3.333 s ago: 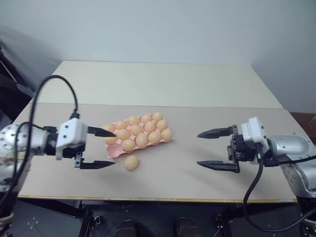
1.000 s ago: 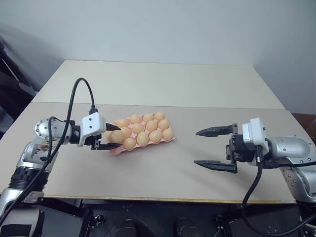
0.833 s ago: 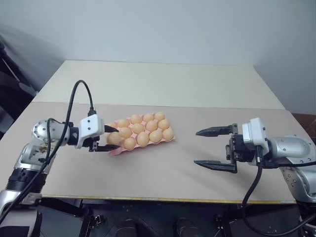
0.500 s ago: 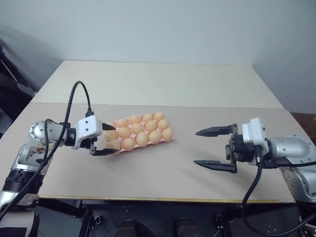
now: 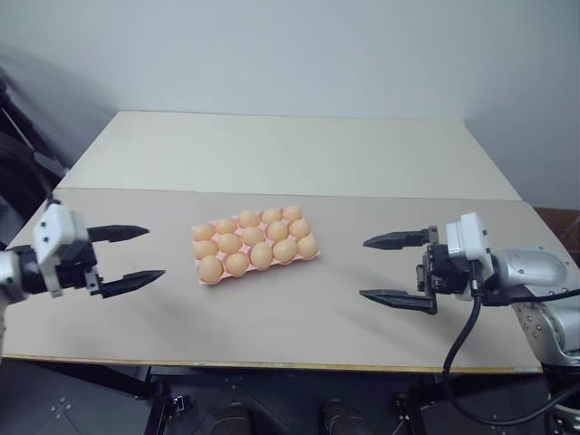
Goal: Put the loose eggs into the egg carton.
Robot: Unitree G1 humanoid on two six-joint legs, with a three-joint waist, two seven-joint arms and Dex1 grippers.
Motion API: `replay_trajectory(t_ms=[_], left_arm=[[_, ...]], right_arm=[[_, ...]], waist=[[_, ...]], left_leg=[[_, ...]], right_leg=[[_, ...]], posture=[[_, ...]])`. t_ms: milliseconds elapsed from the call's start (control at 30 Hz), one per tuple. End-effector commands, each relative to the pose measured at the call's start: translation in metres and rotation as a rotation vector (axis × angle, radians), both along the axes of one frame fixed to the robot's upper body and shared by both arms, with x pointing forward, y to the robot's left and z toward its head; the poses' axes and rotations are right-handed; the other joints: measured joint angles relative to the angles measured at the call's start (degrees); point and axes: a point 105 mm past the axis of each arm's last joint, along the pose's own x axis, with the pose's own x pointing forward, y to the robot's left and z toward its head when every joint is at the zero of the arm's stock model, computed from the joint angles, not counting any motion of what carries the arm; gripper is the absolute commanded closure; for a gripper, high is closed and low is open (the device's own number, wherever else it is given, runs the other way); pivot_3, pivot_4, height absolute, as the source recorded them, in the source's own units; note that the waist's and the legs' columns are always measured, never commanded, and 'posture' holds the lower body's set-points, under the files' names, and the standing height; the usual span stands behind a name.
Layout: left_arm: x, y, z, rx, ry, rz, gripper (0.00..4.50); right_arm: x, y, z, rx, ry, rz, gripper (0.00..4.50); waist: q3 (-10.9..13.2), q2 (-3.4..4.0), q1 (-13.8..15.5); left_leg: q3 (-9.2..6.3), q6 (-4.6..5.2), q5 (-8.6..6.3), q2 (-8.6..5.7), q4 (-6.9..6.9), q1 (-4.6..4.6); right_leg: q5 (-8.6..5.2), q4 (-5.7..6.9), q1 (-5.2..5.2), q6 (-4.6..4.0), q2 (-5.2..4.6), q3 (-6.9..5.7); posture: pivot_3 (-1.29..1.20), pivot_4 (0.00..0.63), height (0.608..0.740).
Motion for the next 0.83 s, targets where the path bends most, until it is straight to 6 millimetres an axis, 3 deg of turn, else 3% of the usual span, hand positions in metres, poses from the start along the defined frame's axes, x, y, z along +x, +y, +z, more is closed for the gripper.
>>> replay_trajectory(t_ms=[33,133,267,833], left_arm=[[-0.02,-0.002,0.014,-0.061,-0.045,0.032,0.02],[-0.036,-0.008,0.006,-0.078,-0.023,0.053,0.02],[-0.043,-0.015,0.003,-0.112,-0.033,0.089,0.02],[-0.046,-0.028,0.003,-0.146,-0.035,0.087,0.02]], right_arm=[[-0.001,-0.005,0.009,0.0,-0.05,-0.007,0.0],[0.0,-0.007,0.006,0.002,-0.034,-0.016,0.0],[0.003,-0.008,0.007,0.003,-0.031,-0.021,0.0],[0.008,-0.007,0.009,-0.012,-0.03,-0.017,0.0]], waist=[[0.0,0.0,0.0],[0.0,0.0,0.1],[0.0,-0.01,0.1],[0.0,-0.01,0.0]], left_leg=[[0.0,0.0,0.0,0.01,0.0,-0.01],[0.0,0.0,0.0,0.01,-0.01,-0.01],[0.02,0.0,0.0,0.01,-0.01,0.13],[0.03,0.0,0.0,0.0,-0.05,0.12]], right_leg=[[0.0,-0.01,-0.01,0.0,0.0,0.0],[0.0,0.0,-0.01,0.0,0.0,0.0],[0.0,0.01,0.12,-0.01,-0.01,0.0],[0.0,-0.02,0.08,-0.01,0.0,0.03]], posture=[[0.0,0.15,0.74],[0.0,0.15,0.74],[0.0,0.15,0.74],[0.0,0.15,0.74]])
